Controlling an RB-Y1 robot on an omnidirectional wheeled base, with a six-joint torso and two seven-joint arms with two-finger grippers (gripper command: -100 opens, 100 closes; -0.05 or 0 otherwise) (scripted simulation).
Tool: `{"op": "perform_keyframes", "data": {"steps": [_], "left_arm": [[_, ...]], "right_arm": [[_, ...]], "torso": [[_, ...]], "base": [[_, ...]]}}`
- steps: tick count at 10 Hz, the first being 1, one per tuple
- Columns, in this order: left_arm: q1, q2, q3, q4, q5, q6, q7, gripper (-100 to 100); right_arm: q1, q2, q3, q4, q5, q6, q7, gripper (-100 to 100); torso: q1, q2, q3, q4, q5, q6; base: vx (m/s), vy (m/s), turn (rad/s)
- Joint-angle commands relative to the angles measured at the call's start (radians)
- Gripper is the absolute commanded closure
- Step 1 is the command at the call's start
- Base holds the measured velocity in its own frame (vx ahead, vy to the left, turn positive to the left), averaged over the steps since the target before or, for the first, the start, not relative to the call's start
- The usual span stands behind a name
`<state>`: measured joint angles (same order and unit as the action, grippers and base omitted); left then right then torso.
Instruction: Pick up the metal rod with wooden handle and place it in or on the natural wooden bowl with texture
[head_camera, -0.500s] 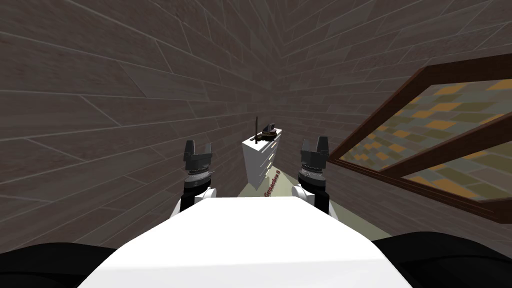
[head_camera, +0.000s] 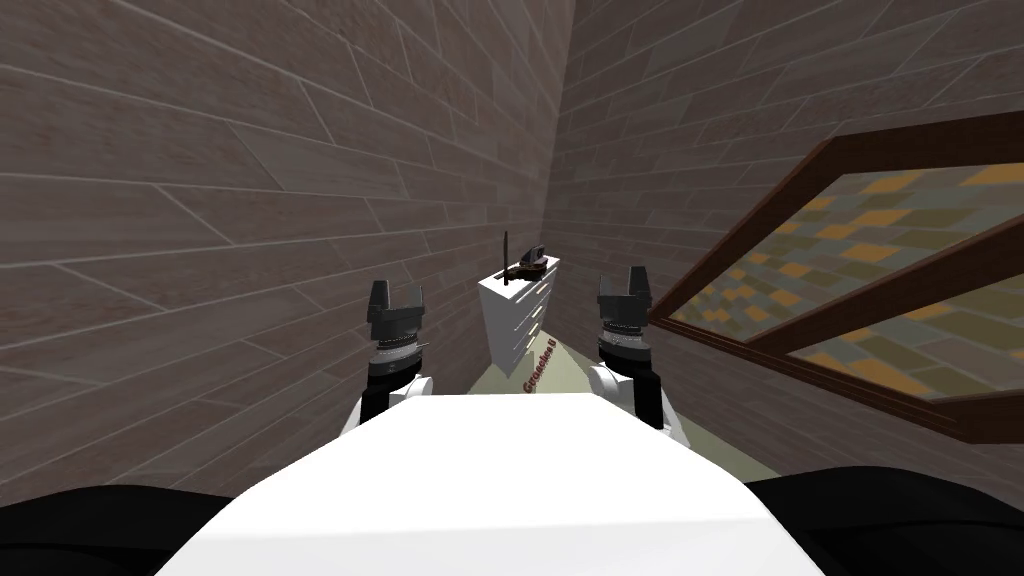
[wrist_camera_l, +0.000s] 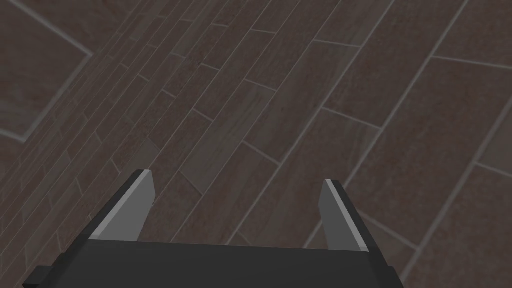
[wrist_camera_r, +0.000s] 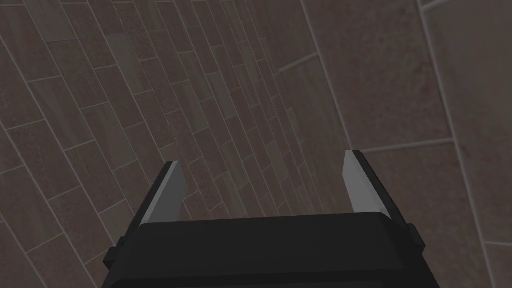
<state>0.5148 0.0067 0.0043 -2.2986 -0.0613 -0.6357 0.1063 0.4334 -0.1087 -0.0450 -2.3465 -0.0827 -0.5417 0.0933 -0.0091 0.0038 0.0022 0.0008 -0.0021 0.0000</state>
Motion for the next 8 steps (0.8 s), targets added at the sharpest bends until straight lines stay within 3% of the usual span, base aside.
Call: {"op": "perform_keyframes", "data": {"steps": [1,3,4,6,7,8], "left_arm": [[0.000,0.000,0.000,0.000,0.000,0.000,0.000,0],[0.000,0.000,0.000,0.000,0.000,0.000,0.000,0],[0.000,0.000,0.000,0.000,0.000,0.000,0.000,0],[0.000,0.000,0.000,0.000,0.000,0.000,0.000,0],[0.000,0.000,0.000,0.000,0.000,0.000,0.000,0],[0.000,0.000,0.000,0.000,0.000,0.000,0.000,0]], "right_arm": [[-0.034,-0.025,-0.017,0.012,-0.031,0.046,-0.036,-100],[-0.084,-0.049,-0.039,0.031,-0.076,0.103,-0.084,-100],[-0.084,-0.049,-0.039,0.031,-0.076,0.112,-0.084,-100],[-0.143,-0.069,-0.063,0.056,-0.129,0.174,-0.138,-100],[-0.143,-0.069,-0.063,0.056,-0.129,0.186,-0.138,-100],[-0.176,-0.078,-0.075,0.071,-0.158,0.226,-0.167,-100]], "torso": [[0.000,0.000,0.000,0.000,0.000,0.000],[-0.001,0.002,0.001,0.000,0.000,0.000],[-0.003,0.001,0.001,0.000,-0.001,0.000],[0.001,-0.001,-0.001,0.000,0.000,0.000],[0.000,-0.001,0.000,0.000,0.000,0.000],[0.002,-0.001,-0.001,0.000,0.000,0.000]], "base": [[-0.068,-0.124,0.025],[-0.089,-0.164,0.028],[-0.037,-0.125,0.020],[-0.047,-0.119,0.029],[-0.040,-0.091,0.021],[-0.040,-0.078,0.021]]}}
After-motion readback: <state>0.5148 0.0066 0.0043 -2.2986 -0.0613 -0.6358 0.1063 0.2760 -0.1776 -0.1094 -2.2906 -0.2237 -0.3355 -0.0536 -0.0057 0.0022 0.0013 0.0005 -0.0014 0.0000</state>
